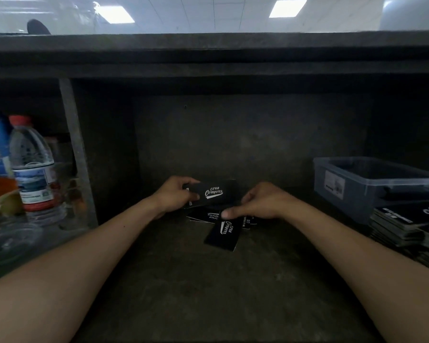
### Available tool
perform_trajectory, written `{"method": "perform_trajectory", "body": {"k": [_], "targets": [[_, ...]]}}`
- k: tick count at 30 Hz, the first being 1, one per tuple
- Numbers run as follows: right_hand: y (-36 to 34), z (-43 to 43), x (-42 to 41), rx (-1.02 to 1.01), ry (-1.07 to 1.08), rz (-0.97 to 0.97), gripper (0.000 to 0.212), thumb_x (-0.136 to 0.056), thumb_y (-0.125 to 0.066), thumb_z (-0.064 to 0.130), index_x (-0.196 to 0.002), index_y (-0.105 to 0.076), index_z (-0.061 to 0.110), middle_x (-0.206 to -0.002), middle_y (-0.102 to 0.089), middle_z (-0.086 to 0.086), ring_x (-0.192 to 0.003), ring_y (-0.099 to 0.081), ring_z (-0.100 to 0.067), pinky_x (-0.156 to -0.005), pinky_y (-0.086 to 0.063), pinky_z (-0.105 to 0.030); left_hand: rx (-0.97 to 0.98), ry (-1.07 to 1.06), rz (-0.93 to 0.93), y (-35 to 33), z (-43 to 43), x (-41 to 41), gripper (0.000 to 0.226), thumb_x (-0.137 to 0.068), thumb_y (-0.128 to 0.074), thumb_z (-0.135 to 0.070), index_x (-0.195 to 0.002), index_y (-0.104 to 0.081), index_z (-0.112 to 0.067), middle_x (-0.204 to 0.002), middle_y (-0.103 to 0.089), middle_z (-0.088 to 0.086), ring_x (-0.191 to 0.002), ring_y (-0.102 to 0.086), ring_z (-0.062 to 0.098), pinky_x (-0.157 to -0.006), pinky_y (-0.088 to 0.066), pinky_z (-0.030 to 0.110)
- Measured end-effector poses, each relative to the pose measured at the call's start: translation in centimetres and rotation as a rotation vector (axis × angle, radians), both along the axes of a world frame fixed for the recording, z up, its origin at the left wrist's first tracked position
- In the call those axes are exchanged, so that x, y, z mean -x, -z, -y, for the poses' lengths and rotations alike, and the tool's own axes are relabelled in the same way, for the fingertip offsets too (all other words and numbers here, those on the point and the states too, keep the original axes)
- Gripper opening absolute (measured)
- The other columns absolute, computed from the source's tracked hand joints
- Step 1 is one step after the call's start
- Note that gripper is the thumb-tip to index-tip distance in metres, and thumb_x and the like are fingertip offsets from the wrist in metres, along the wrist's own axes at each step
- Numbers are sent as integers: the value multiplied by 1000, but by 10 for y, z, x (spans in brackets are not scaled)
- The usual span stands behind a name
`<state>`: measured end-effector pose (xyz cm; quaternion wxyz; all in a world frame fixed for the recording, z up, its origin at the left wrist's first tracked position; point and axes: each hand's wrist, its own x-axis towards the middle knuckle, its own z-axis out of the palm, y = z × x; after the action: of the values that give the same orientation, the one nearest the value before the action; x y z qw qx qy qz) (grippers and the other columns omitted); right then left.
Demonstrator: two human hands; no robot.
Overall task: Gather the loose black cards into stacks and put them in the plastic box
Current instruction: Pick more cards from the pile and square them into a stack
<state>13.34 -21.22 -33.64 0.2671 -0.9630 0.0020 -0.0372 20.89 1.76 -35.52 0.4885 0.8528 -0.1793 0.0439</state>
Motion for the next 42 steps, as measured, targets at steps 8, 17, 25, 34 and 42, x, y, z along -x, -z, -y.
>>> {"method": "perform_trajectory", "body": {"k": [8,17,25,34,42], "targets": [[-23,11,21,110,-272,-298,93,-71,-88,25,-148,-39,39,-135,-54,8,-129,-49,-15,-107,-39,-27,35,-15,-42,2,-2,-4,41,-82,-60,9,-105,-72,-22,-102,-76,9,-91,-69,20,-82,-56,31],[-23,10,17,278,-138,-277,68,-56,-91,51,-116,-70,28,-103,-63,17,-105,-58,-11,-98,-48,-30,50,-5,-45,2,0,-3,42,-82,-58,10,-112,-72,-16,-106,-75,13,-91,-68,21,-87,-56,36],[-4,9,-3,-203,-128,190,48,-63,-88,1,-98,-64,24,-85,-67,8,-82,-65,-12,-69,-49,-21,65,136,-93,-5,5,4,21,-94,-57,-23,-99,-77,-28,-102,-76,-10,-103,-69,11,-86,-51,25],[3,2,-6,-54,-249,251,33,-61,-91,42,-83,-71,28,-84,-70,10,-81,-65,-5,-70,-51,-24,18,21,-26,-2,-1,3,34,-86,-60,3,-111,-72,-16,-99,-75,3,-86,-69,12,-70,-55,15],[-12,10,1,40,-342,-147,50,-64,-91,36,-110,-73,30,-103,-70,13,-97,-64,-2,-88,-50,-21,74,16,-66,-1,-1,0,41,-76,-53,9,-88,-77,-21,-77,-76,-4,-68,-70,5,-56,-52,16]]}}
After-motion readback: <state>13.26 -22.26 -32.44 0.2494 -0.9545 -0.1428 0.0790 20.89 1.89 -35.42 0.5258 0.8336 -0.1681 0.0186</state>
